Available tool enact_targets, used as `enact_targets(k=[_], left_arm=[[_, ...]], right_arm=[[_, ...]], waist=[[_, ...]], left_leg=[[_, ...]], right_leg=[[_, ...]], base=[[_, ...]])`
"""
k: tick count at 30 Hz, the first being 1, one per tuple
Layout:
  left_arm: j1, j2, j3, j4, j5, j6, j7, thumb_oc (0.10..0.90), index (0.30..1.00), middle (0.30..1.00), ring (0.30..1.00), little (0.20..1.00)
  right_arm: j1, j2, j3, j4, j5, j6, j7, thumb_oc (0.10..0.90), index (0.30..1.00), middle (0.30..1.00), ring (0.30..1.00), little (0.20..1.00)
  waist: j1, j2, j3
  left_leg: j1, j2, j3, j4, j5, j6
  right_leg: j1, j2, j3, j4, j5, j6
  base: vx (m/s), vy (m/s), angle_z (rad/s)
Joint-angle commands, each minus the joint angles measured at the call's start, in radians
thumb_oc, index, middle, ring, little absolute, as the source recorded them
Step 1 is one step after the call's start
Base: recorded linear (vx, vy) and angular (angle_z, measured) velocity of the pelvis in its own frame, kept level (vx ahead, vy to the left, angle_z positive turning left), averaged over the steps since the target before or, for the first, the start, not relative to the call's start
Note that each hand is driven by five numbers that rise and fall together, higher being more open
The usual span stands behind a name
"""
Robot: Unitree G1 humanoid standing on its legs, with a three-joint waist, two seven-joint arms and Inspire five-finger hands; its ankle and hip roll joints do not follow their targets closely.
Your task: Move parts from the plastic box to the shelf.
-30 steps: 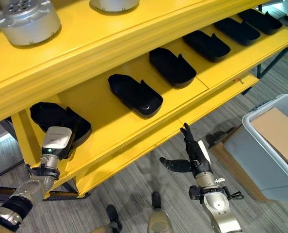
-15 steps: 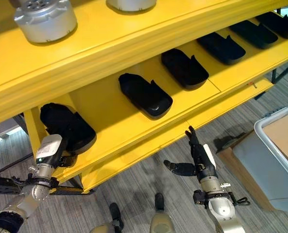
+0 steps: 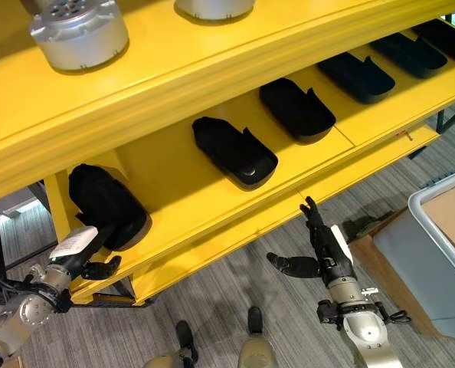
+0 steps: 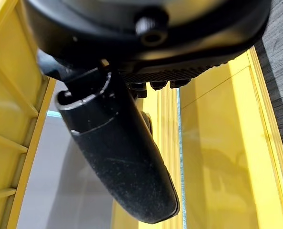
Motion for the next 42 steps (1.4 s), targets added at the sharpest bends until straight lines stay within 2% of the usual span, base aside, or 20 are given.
enact_targets(k=[1,6,10,13,14,15,19,26,38,42], left_arm=[[-0.053,0.031,0.085,-0.002,0.001,0.017,0.103,0.9,1.0,1.0,1.0,1.0],[-0.056,0.003,0.071,-0.002,0.029,0.039,0.145,0.9,1.0,1.0,1.0,1.0],[-0.049,-0.006,0.073,-0.018,0.098,0.088,0.221,0.9,1.0,1.0,1.0,1.0],[-0.049,-0.006,0.073,-0.019,0.098,0.088,0.221,0.9,1.0,1.0,1.0,1.0],[-0.05,0.0,0.083,-0.018,0.125,0.116,0.309,0.9,1.0,1.0,1.0,1.0],[-0.048,0.003,0.098,-0.02,0.134,0.126,0.35,0.9,1.0,1.0,1.0,1.0],[-0.059,0.003,0.101,-0.024,0.157,0.138,0.358,0.9,1.0,1.0,1.0,1.0],[-0.133,0.018,0.061,0.007,0.186,0.197,0.406,0.9,1.0,1.0,1.0,1.0],[-0.173,0.007,0.046,-0.013,0.181,0.178,0.442,0.9,1.0,1.0,1.0,1.0],[-0.164,-0.008,0.042,-0.046,0.182,0.197,0.434,0.9,1.0,1.0,1.0,1.0]], right_arm=[[-0.064,-0.037,-0.047,-0.123,0.032,-0.082,-0.017,0.9,1.0,1.0,1.0,1.0],[-0.067,-0.025,-0.032,-0.127,0.021,-0.078,-0.03,0.9,1.0,1.0,1.0,1.0],[-0.068,-0.019,-0.029,-0.128,0.021,-0.078,-0.037,0.9,1.0,1.0,1.0,1.0],[-0.068,-0.019,-0.029,-0.128,0.021,-0.078,-0.037,0.9,1.0,1.0,1.0,1.0],[-0.07,-0.02,-0.023,-0.127,0.024,-0.078,-0.047,0.9,1.0,1.0,1.0,1.0],[-0.065,-0.018,-0.021,-0.126,0.024,-0.085,-0.048,0.9,1.0,1.0,1.0,1.0],[-0.064,-0.011,-0.016,-0.126,0.02,-0.087,-0.048,0.9,1.0,1.0,1.0,1.0],[-0.092,-0.011,0.017,-0.119,0.019,-0.08,-0.053,0.9,1.0,1.0,1.0,1.0],[-0.095,-0.002,0.034,-0.126,0.014,-0.067,-0.048,0.9,1.0,1.0,1.0,1.0],[-0.095,0.006,0.043,-0.124,0.008,-0.073,-0.052,0.9,1.0,1.0,1.0,1.0]], waist=[[0.009,-0.042,-0.044],[0.014,-0.048,-0.045],[0.018,-0.054,-0.043],[0.018,-0.054,-0.043],[0.023,-0.058,-0.042],[0.025,-0.06,-0.043],[0.026,-0.062,-0.046],[0.021,-0.06,-0.058],[0.014,-0.056,-0.073],[0.016,-0.056,-0.076]], left_leg=[[-0.001,0.0,0.064,0.149,-0.182,0.023],[-0.003,0.0,0.061,0.152,-0.182,0.024],[-0.005,0.001,0.059,0.155,-0.184,0.024],[-0.005,0.001,0.058,0.155,-0.184,0.024],[-0.004,0.002,0.056,0.156,-0.184,0.023],[-0.006,0.002,0.055,0.155,-0.183,0.022],[-0.007,0.003,0.052,0.154,-0.181,0.02],[0.001,0.004,0.05,0.144,-0.174,0.015],[0.016,0.007,0.052,0.137,-0.171,0.009],[0.018,0.009,0.05,0.135,-0.17,0.007]], right_leg=[[-0.029,0.001,-0.016,0.112,-0.136,0.015],[-0.029,0.002,-0.018,0.114,-0.137,0.015],[-0.028,0.003,-0.019,0.114,-0.137,0.016],[-0.028,0.003,-0.019,0.114,-0.137,0.016],[-0.025,0.004,-0.021,0.113,-0.138,0.016],[-0.025,0.005,-0.021,0.112,-0.139,0.015],[-0.024,0.005,-0.023,0.111,-0.138,0.016],[-0.015,0.009,-0.023,0.106,-0.138,0.016],[0.002,0.013,-0.02,0.098,-0.141,0.014],[0.004,0.014,-0.021,0.097,-0.143,0.014]], base=[[0.0,0.0,0.0],[0.0,0.0,0.0],[0.0,0.0,0.0],[0.0,0.0,0.0],[0.0,-0.039,0.0],[0.0,-0.043,0.0],[0.0,0.0,0.0],[0.0,0.0,0.0],[0.0,0.0,0.0],[0.0,0.0,0.0]])
